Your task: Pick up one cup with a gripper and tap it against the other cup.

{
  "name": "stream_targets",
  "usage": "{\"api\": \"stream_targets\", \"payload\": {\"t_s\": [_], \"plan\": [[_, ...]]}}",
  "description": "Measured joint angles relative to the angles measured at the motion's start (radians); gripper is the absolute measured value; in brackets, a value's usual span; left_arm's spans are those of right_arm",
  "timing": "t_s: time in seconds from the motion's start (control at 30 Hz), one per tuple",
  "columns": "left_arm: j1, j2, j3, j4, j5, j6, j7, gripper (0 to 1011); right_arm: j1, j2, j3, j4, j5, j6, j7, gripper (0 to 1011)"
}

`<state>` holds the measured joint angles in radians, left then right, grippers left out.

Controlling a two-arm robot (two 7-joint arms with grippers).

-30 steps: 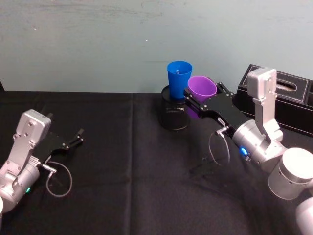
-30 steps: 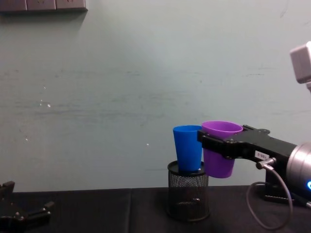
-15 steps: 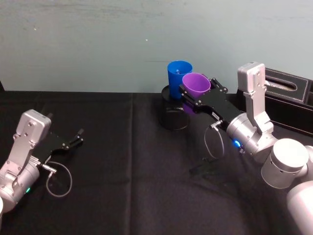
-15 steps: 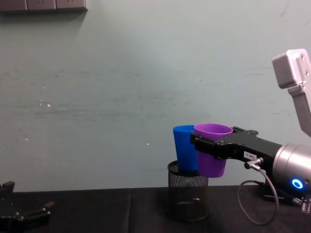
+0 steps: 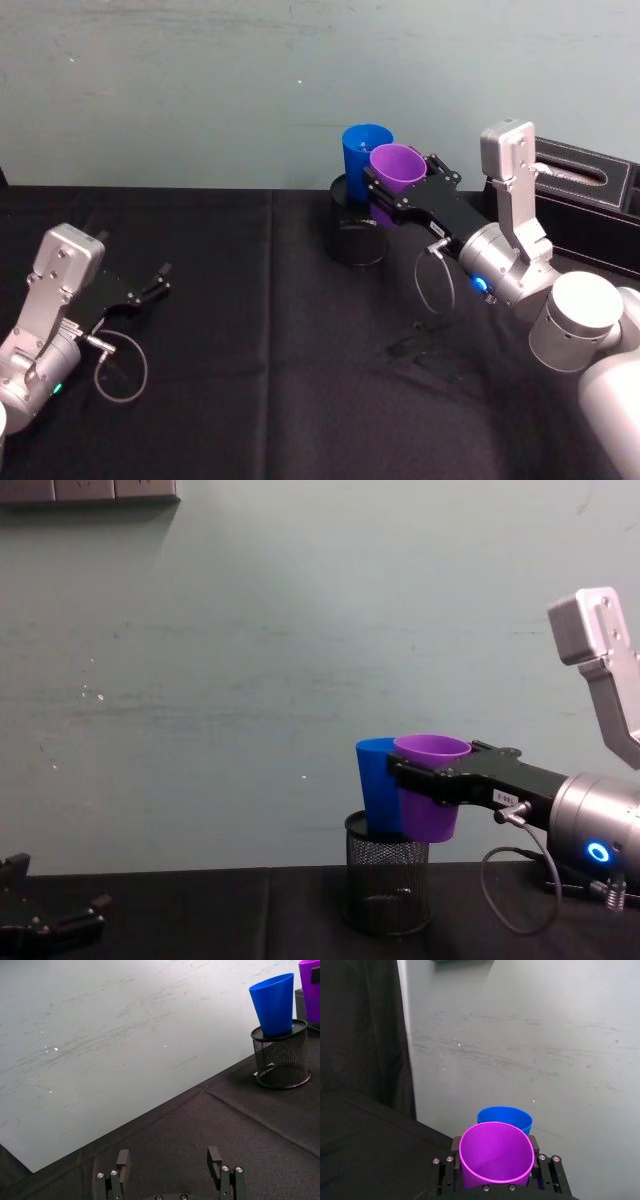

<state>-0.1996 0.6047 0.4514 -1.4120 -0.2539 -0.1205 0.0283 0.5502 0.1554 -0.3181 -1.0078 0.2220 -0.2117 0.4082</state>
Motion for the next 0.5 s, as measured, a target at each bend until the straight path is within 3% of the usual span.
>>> {"api": "stream_targets", "payload": {"t_s": [0.5], "plan": [[0.0,0.0,0.0,0.0,0.0,0.0,0.0,1011,0.052,-0.009,-0.004,0.069,-0.006,-0.014,0.013,757]]}}
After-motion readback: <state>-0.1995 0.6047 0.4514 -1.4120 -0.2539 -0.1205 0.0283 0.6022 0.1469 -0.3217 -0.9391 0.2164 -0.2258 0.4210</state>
